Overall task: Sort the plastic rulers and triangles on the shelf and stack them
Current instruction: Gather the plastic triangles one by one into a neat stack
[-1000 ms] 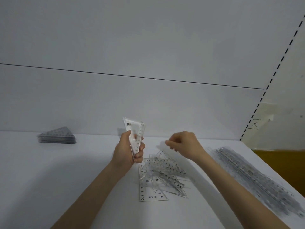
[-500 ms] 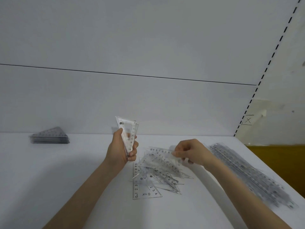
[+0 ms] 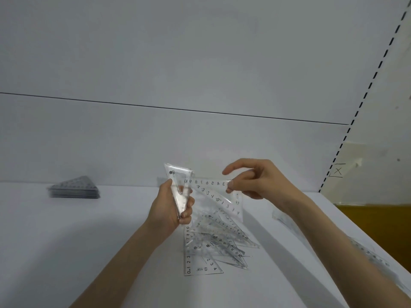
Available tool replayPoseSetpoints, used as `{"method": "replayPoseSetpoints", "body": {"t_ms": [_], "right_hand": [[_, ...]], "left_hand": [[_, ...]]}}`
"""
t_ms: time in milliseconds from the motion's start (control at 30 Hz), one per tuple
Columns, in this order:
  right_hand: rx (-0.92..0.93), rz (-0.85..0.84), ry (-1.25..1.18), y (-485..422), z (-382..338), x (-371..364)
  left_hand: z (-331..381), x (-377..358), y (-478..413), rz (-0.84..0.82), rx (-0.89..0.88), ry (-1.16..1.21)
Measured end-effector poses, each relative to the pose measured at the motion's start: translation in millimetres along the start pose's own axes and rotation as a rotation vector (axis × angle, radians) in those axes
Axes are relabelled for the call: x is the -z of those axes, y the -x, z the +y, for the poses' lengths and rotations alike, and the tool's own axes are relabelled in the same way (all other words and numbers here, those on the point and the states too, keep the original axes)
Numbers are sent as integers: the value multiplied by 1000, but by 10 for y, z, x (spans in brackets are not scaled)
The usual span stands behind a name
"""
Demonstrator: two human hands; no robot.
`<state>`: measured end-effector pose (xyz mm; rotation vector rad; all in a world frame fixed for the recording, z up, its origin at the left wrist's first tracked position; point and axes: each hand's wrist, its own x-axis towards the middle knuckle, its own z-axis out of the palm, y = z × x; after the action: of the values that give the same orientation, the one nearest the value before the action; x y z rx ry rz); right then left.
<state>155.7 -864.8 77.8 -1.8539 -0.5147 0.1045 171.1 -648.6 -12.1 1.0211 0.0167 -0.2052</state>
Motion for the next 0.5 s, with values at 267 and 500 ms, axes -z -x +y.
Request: {"method": "replayPoseSetpoints", "body": {"t_ms": [267, 500], "right_hand": [[-102, -254, -193, -265, -131, -195], [-70, 58, -116, -489, 97, -451]], "left_hand": [[-8, -20, 36, -69, 38, -80], [-7, -65, 66, -115, 57, -118]]}}
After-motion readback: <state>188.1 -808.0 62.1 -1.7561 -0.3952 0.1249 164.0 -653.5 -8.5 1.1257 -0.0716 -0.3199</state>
